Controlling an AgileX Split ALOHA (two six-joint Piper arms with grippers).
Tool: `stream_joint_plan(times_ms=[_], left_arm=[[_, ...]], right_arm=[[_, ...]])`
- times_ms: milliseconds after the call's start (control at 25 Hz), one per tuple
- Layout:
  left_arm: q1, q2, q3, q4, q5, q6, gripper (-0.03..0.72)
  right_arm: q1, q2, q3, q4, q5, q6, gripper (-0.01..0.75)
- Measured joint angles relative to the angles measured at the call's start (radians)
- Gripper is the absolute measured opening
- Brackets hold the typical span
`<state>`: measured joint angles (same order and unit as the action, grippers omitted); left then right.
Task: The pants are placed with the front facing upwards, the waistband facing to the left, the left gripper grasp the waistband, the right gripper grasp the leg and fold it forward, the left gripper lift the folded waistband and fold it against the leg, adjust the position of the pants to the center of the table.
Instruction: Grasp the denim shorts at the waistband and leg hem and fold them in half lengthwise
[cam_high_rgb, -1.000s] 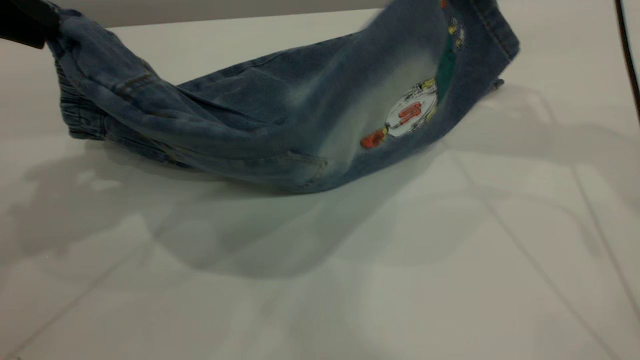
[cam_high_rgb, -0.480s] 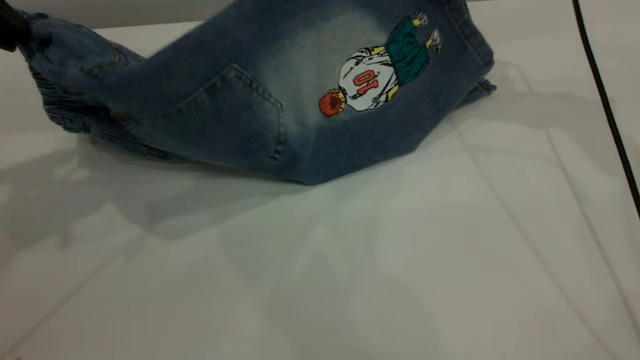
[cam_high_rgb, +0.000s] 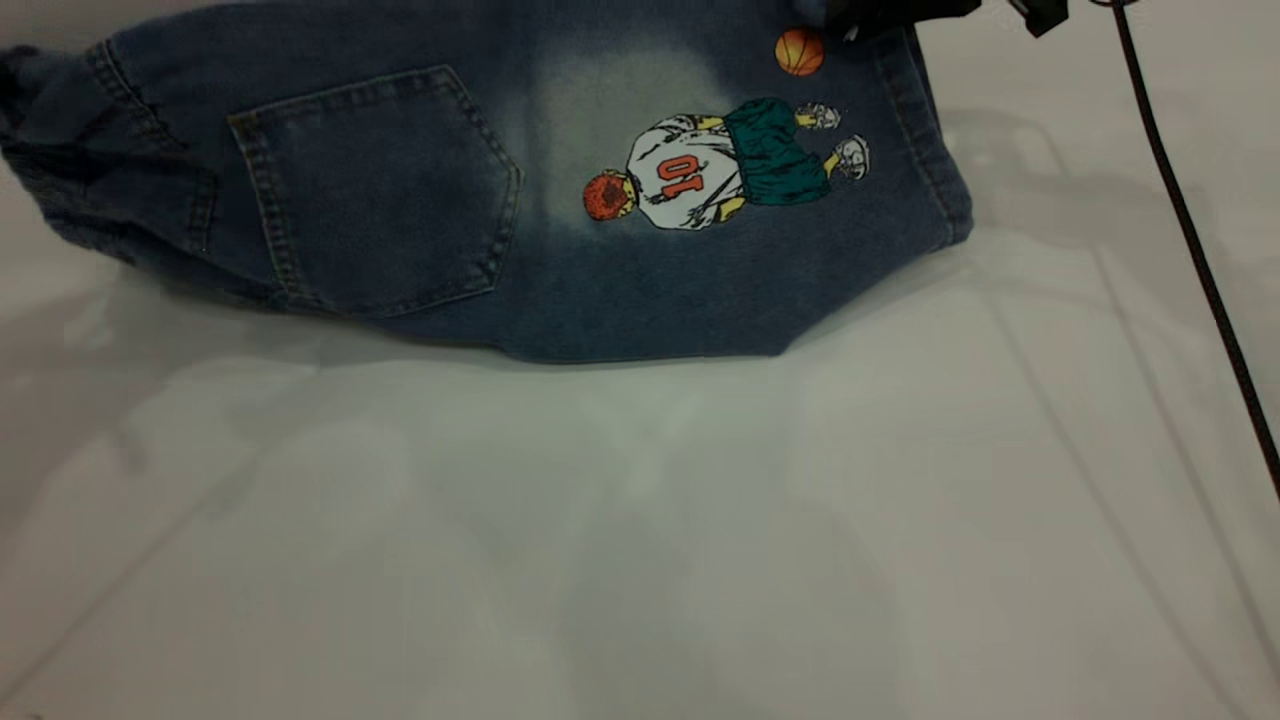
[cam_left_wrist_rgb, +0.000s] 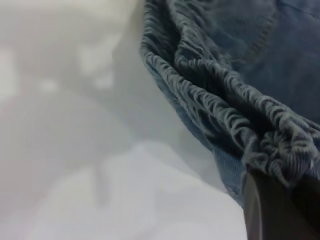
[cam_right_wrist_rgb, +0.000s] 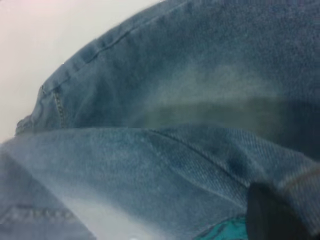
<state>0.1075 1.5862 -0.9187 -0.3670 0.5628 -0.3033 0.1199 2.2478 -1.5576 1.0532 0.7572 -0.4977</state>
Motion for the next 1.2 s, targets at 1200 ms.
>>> stream_joint_plan(times_ms=[1200], left_arm=[[0.000, 0.258, -0.001, 0.025, -0.382, -0.202, 0.089]], right_arm=[[0.001, 0.090, -0.066, 0.098, -0.091, -0.169, 0.017]])
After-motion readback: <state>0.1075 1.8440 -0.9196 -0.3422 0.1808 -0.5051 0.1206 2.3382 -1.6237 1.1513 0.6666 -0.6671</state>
